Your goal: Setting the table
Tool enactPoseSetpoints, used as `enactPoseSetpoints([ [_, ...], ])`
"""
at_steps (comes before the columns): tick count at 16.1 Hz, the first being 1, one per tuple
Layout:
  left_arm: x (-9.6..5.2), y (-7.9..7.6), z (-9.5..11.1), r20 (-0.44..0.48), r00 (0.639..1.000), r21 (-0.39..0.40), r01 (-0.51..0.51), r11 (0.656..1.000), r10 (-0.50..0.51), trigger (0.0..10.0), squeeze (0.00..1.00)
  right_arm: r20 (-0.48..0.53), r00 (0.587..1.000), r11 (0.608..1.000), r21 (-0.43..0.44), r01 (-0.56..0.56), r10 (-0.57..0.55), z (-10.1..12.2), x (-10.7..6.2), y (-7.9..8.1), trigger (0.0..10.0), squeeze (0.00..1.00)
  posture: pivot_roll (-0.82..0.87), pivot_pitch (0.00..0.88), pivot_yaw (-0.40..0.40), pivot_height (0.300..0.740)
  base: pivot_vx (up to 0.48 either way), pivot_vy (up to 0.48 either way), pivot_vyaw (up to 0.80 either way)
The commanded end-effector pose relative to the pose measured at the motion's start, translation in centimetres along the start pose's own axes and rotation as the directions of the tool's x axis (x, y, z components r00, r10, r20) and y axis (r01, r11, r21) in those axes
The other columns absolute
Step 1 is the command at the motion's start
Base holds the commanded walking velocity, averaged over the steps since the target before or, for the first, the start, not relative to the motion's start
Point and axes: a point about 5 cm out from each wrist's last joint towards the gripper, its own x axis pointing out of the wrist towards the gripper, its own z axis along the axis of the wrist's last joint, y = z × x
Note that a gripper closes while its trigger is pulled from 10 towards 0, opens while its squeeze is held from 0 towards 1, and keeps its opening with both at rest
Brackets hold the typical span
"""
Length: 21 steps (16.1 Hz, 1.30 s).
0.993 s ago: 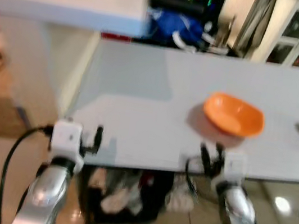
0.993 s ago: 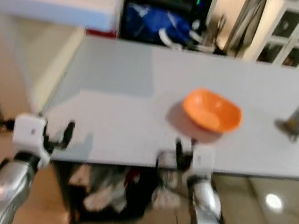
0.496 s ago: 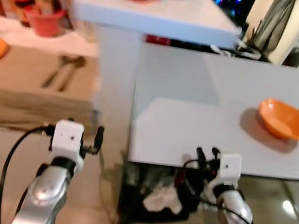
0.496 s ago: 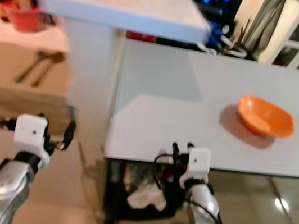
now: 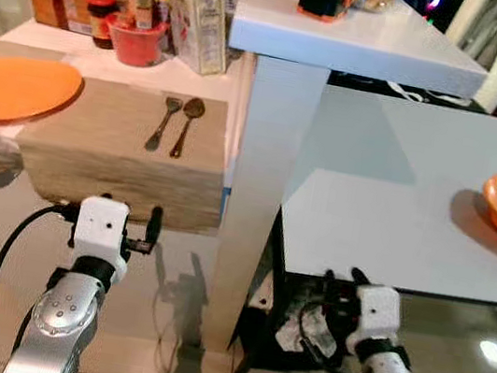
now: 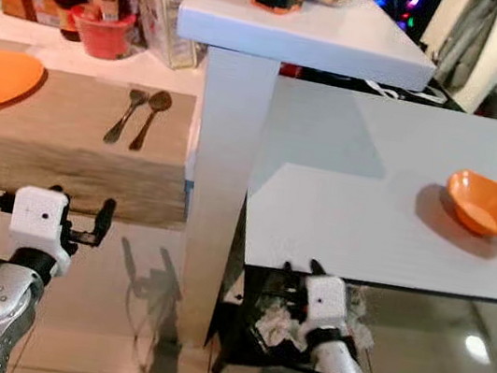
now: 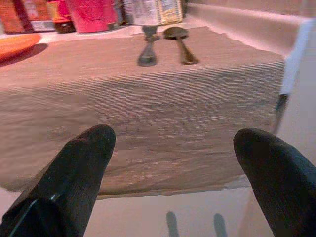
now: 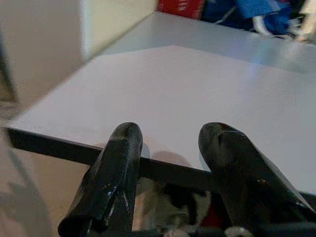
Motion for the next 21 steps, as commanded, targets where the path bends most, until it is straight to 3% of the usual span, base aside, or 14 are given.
enactPoseSetpoints([
  [1, 0.3, -0.4, 0.6, 0.027, 0.999, 0.003, 0.026, 1.000, -0.026, 10.0, 0.00, 0.094, 0.994, 0.998, -0.020, 0.062, -0.060, 1.6, 0.7, -1.2, 10.0, 0.00, 0.01, 0.000, -0.021, 0.736, 0.000, 0.000, 0.00],
  [3, 0.4, -0.1, 0.8, 0.034, 0.999, 0.006, 0.023, 1.000, -0.023, 10.0, 0.00, 0.200, 0.971, 0.990, -0.032, 0.136, -0.127, 5.4, 2.2, -2.3, 9.8, 0.00, 0.01, 0.000, -0.020, 0.736, 0.000, 0.000, 0.00],
  [4, 0.5, 0.1, 0.8, 0.034, 0.999, 0.005, 0.020, 1.000, -0.021, 10.0, 0.00, 0.196, 0.970, 0.984, -0.070, 0.162, -0.146, 6.7, 3.0, -2.5, 10.0, 0.00, 0.01, 0.000, -0.016, 0.736, 0.000, 0.000, 0.00],
  [5, 0.5, 0.1, 0.8, 0.034, 0.999, 0.004, 0.020, 1.000, -0.021, 10.0, 0.00, 0.213, 0.963, 0.980, -0.074, 0.182, -0.163, 7.6, 3.2, -2.6, 10.0, 1.00, 0.01, 0.000, -0.016, 0.736, 0.000, 0.000, 0.00],
  [8, 0.5, 0.0, 0.8, 0.034, 0.999, 0.002, 0.024, 1.000, -0.024, 10.0, 0.00, 0.293, 0.943, 0.981, -0.062, 0.186, -0.161, 9.9, 3.6, -1.8, 10.0, 1.00, 0.01, 0.000, -0.014, 0.736, 0.000, 0.000, 0.00],
  [12, 0.6, 0.0, 0.7, 0.022, 0.999, -0.002, 0.030, 1.000, -0.030, 10.0, 0.00, 0.255, 0.956, 0.985, -0.054, 0.164, -0.146, 9.6, 3.5, -0.4, 10.0, 1.00, 0.02, 0.000, -0.016, 0.736, 0.000, 0.000, 0.00],
  [13, 0.6, 0.2, 0.6, 0.016, 0.999, 0.002, 0.031, 1.000, -0.031, 10.0, 0.00, 0.198, 0.971, 0.988, -0.049, 0.147, -0.135, 9.1, 3.2, 0.1, 10.0, 0.00, 0.02, 0.000, -0.015, 0.736, 0.000, 0.360, 0.00],
  [21, 0.8, 1.0, 0.8, 0.003, 1.000, -0.011, -0.007, 1.000, 0.007, 10.0, 0.00, 0.120, 0.987, 0.994, -0.020, 0.111, -0.108, 8.3, 3.0, 0.6, 10.0, 0.00, 0.02, 0.000, -0.014, 0.736, 0.000, 0.480, 0.00],
])
